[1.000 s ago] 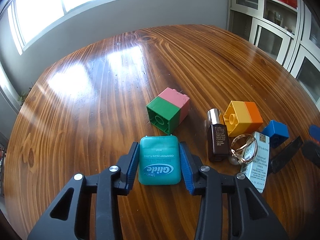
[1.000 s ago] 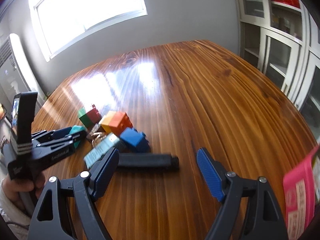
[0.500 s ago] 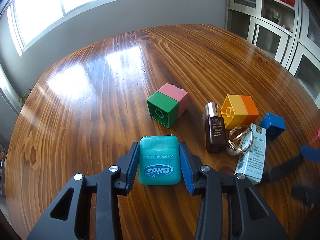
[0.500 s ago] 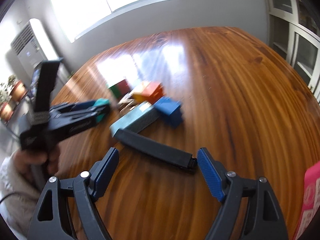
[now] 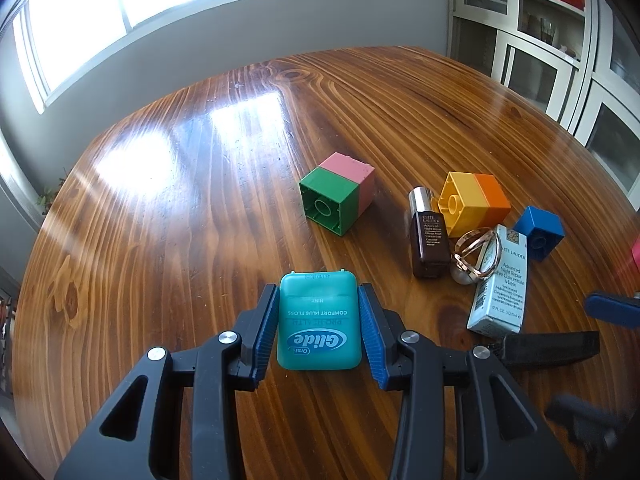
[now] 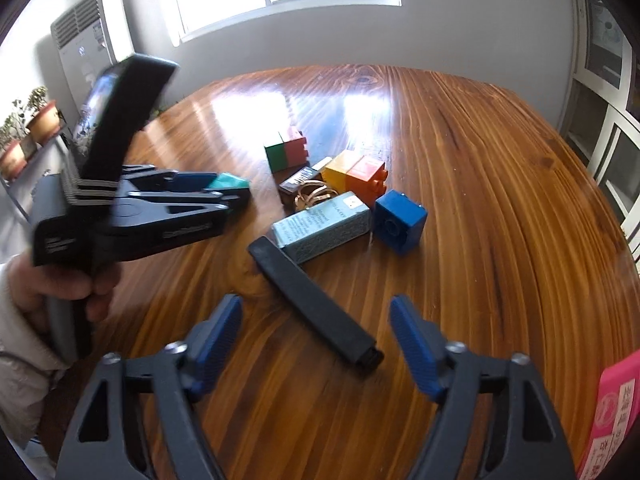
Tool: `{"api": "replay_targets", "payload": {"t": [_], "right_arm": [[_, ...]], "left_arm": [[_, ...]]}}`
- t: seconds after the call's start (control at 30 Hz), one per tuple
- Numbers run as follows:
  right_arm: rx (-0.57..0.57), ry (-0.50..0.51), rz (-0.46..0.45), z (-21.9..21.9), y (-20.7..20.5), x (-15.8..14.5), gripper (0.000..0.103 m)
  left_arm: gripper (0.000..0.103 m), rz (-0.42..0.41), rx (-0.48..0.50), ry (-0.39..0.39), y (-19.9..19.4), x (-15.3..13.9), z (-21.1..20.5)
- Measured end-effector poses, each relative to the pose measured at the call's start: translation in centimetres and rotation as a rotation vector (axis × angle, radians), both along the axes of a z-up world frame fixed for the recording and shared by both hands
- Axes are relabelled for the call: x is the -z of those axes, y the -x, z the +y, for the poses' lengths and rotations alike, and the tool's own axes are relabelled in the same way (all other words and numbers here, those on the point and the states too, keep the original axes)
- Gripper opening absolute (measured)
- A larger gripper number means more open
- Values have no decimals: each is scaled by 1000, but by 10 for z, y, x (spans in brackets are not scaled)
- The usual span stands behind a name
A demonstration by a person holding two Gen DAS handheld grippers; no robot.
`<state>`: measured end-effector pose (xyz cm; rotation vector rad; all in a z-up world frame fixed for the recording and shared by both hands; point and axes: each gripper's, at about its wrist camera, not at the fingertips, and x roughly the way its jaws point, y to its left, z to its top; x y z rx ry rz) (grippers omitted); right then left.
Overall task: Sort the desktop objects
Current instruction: 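Lower the right tool onto the long black bar and close on it, then carry the Glide case in the left tool while the right tool carries the black bar to the tin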
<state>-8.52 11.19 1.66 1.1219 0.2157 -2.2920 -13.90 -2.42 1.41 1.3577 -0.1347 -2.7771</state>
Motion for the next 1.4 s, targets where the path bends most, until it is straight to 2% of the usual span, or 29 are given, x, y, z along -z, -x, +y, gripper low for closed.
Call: {"api": "replay_targets", "payload": {"t": [0.03,0.1,0.13,0.2,0.4,0.53,0.87,1.17,1.4], "right_arm": [[3,-7,-5,-1,-1,3,67],[6,-16,-23,-1,0,10,50],[10,-22,-28,-1,0,12,48],[10,-32,-11,0,-3,12,36],[13,-5,-24,3,-18,12,22],[30,38,-32,11,-32,9,18],[107,136,-33,35,-55,-5,18],[164,202,24,61,-74,-26,18],[251,241,75,92,-83,-45,18]], "left_arm": [[43,2,1,0,-1,0,0],[43,4,3,-1,-1,-2,0],[43,6,4,-1,-1,-3,0],[43,11,5,-1,-2,-5,1],[43,32,19,-2,-9,-11,6],[43,47,34,-6,-15,-17,11],[43,102,81,-11,-32,-39,31],[43,131,112,-22,-41,-52,46],[43,143,158,-33,-47,-58,68]]}}
